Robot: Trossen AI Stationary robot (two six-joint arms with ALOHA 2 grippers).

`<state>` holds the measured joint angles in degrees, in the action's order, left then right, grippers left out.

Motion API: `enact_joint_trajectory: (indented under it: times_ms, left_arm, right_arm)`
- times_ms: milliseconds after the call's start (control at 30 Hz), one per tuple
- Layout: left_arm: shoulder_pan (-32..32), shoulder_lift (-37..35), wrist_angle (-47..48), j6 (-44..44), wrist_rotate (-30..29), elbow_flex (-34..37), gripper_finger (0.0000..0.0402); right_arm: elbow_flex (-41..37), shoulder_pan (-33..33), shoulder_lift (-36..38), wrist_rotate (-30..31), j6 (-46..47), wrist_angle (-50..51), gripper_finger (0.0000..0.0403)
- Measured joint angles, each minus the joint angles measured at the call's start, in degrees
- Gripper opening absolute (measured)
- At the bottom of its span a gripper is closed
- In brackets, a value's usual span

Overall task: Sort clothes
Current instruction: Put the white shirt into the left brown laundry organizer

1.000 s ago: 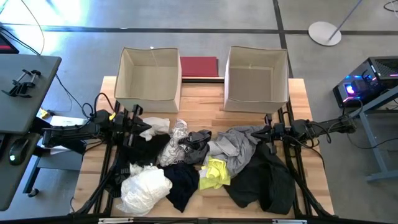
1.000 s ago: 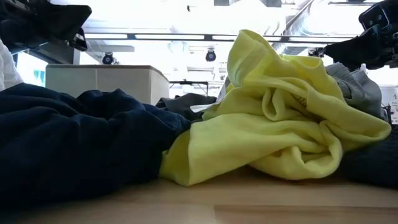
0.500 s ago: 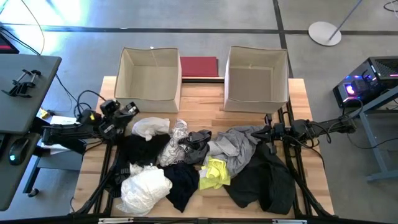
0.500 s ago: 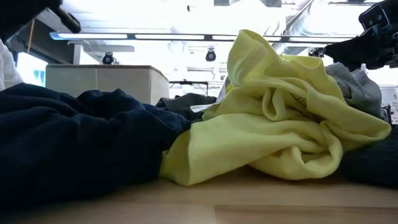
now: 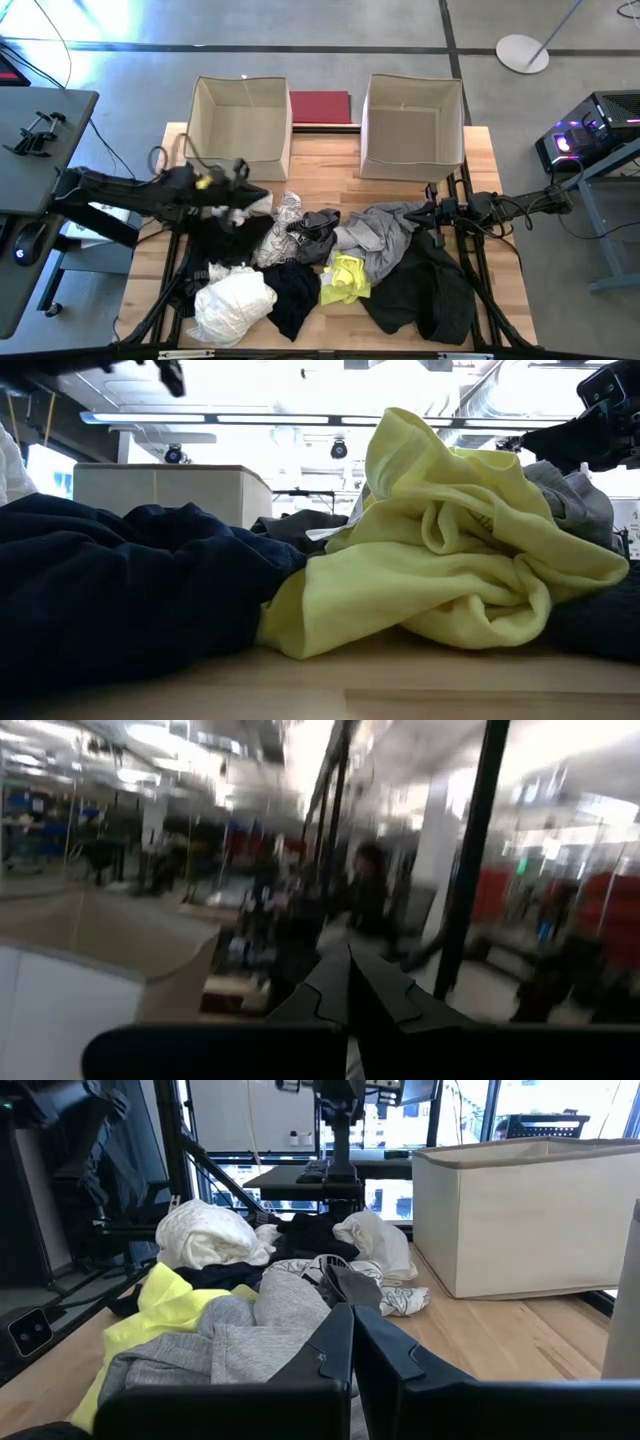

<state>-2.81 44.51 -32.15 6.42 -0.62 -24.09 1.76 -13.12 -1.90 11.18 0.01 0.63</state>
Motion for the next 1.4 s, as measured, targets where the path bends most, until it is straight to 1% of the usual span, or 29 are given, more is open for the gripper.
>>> enact_joint_trajectory:
  times_ms: [67, 167, 233, 267, 333, 400, 467, 500, 567, 633, 700, 833, 933, 1000, 1133, 1333, 1400]
  left_arm:
    - [0.0, 4.9, -0.7, -1.8, 0.9, -1.7, 0.0]
    - [-0.3, 11.0, -0.3, -2.0, 3.6, -4.4, 0.0]
    - [-2.1, 14.9, 1.9, -2.0, 2.9, -7.2, 0.0]
    - [-3.8, 16.8, 4.6, -2.9, 0.8, -9.1, 0.0]
    - [-7.8, 20.7, 12.5, -5.7, -6.1, -14.0, 0.0]
    - [-11.9, 24.5, 24.3, -7.0, -14.0, -20.0, 0.0]
    - [-15.7, 28.4, 37.2, -4.4, -20.4, -26.3, 0.0]
    - [-17.3, 30.2, 43.3, -1.5, -22.0, -29.1, 0.0]
    - [-20.2, 33.5, 52.7, 6.0, -22.6, -33.7, 0.0]
    - [-22.7, 35.9, 57.9, 14.3, -22.8, -36.1, 0.0]
    - [-25.0, 37.6, 59.8, 22.0, -22.8, -36.2, 0.0]
    - [-27.7, 40.3, 60.3, 33.2, -23.0, -33.6, 0.0]
    - [-27.4, 41.5, 61.5, 43.2, -27.1, -31.1, 0.0005]
    - [-26.0, 41.8, 62.3, 49.0, -29.5, -29.5, 0.0017]
    - [-23.3, 41.9, 62.5, 54.4, -29.7, -28.0, 0.0062]
    - [-21.1, 42.0, 63.7, 60.4, -28.4, -27.7, 0.0162]
    - [-20.7, 42.6, 64.8, 63.2, -27.6, -27.7, 0.0189]
  right_arm:
    - [0.0, 0.0, 0.0, 0.2, 0.0, 0.0, 0.0]
    - [0.0, 0.0, 0.0, 0.1, 0.0, 0.0, 0.0]
    - [0.0, 0.0, 0.0, 0.1, 0.0, 0.0, 0.0]
    - [0.0, 0.0, 0.0, 0.1, 0.0, 0.0, 0.0]
    - [0.0, 0.0, 0.0, 0.1, 0.0, 0.0, 0.0]
    - [0.0, 0.0, 0.0, 0.1, 0.0, 0.0, 0.0]
    - [0.0, 0.0, 0.0, 0.1, 0.0, 0.0, 0.0]
    - [0.0, 0.0, 0.0, 0.1, 0.0, 0.0, 0.0]
    - [0.0, 0.0, 0.0, 0.1, 0.0, 0.0, 0.0]
    - [0.0, 0.0, 0.0, 0.1, 0.0, 0.0, 0.0]
    - [0.0, 0.0, 0.0, 0.1, 0.0, 0.0, 0.0]
    - [0.0, 0.0, 0.0, 0.1, 0.0, 0.0, 0.0]
    - [0.0, 0.0, 0.0, 0.1, 0.0, 0.0, 0.0]
    - [0.0, 0.0, 0.0, -0.3, 0.0, 0.0, 0.0]
    - [0.0, 0.0, 0.0, -0.2, 0.0, 0.0, 0.0]
    - [0.0, 0.0, 0.0, -0.2, 0.0, 0.0, 0.0]
    - [0.0, 0.0, 0.0, -0.2, 0.0, 0.0, 0.0]
